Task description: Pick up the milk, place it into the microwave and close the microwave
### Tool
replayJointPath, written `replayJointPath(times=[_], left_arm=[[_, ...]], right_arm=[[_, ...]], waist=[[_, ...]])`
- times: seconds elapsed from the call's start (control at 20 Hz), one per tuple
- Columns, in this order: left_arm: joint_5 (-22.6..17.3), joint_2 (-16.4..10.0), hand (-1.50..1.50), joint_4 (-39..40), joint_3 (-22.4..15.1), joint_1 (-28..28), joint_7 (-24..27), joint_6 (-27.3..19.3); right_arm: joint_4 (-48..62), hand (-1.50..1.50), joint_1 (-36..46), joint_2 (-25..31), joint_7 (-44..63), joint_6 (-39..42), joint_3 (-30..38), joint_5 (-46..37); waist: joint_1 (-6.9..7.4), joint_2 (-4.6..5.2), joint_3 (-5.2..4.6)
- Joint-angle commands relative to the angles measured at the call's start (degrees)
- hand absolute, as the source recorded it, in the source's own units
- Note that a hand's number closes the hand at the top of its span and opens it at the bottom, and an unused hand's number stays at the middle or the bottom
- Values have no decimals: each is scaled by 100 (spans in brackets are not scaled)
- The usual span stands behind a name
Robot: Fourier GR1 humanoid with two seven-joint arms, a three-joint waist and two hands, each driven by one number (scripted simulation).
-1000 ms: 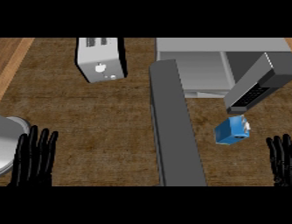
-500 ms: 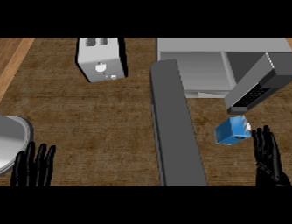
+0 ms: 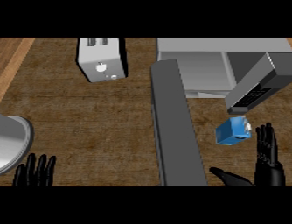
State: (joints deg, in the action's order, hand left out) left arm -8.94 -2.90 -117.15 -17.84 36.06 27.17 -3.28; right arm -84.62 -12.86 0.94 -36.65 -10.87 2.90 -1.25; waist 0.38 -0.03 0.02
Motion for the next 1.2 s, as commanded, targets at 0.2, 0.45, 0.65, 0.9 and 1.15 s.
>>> replayJointPath(times=[0.2,0.45,0.65,0.9,1.15], left_arm=[[-17,-129,-150,-175,-236,488,272,-40],[-111,-256,-150,196,-33,356,525,-1],[-44,-286,-150,-128,-369,627,481,-89],[-239,-313,-150,22,-180,352,469,-120],[-359,-296,-150,330,-44,221,607,-119]], right_arm=[[1653,-150,707,338,-925,220,673,236],[2354,-150,1091,255,-1287,154,662,152],[3196,-150,1360,277,-1947,161,886,219],[4025,-150,1822,477,-2411,254,1000,163],[4644,-150,2145,663,-2875,502,1205,286]], waist=[[6,-1,0],[2,0,-1],[10,2,1],[8,5,1],[9,9,3]])
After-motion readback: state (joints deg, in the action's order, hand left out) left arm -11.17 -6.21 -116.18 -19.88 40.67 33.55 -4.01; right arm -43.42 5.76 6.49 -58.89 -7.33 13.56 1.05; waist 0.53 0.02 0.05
